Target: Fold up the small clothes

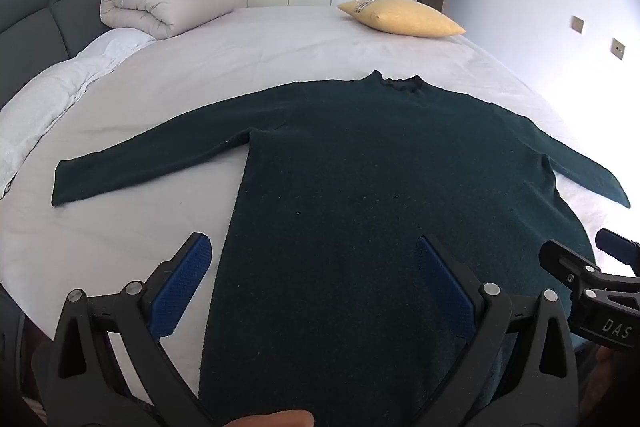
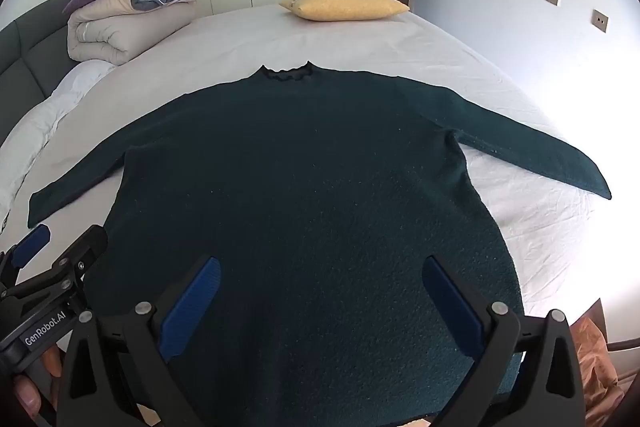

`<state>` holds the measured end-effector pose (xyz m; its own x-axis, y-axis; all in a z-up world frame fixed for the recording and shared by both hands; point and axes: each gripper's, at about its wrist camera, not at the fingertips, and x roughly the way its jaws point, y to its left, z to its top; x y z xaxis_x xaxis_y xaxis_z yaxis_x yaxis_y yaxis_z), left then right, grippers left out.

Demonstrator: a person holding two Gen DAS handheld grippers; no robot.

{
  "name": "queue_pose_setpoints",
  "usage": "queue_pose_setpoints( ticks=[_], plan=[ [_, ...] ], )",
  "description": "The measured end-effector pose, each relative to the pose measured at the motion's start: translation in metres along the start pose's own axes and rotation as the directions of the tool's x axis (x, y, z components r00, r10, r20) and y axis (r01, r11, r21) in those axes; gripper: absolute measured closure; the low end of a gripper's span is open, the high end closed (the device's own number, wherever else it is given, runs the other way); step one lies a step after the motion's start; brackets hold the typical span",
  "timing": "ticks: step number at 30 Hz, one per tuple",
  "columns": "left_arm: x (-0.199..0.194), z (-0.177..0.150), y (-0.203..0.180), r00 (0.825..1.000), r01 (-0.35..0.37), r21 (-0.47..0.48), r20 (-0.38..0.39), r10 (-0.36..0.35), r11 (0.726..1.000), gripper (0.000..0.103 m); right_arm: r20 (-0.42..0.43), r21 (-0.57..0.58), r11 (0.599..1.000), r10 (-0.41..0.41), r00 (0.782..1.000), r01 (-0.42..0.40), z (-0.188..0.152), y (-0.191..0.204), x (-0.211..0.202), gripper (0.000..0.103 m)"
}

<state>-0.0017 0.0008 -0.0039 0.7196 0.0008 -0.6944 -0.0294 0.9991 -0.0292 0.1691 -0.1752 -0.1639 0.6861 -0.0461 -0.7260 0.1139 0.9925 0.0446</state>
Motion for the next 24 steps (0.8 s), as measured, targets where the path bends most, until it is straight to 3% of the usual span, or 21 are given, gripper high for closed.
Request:
queue_pose_setpoints(
  ticks=[24],
  plan=[
    [0.0074, 0.0003, 0.0001, 1.0, -0.004, -0.011, -0.011, 0.004, 1.0, 0.0, -0.011, -0.024, 1.0, -0.016, 1.0, 0.016, 0.0003, 0.0061, 0.0009, 0.0]
  ],
)
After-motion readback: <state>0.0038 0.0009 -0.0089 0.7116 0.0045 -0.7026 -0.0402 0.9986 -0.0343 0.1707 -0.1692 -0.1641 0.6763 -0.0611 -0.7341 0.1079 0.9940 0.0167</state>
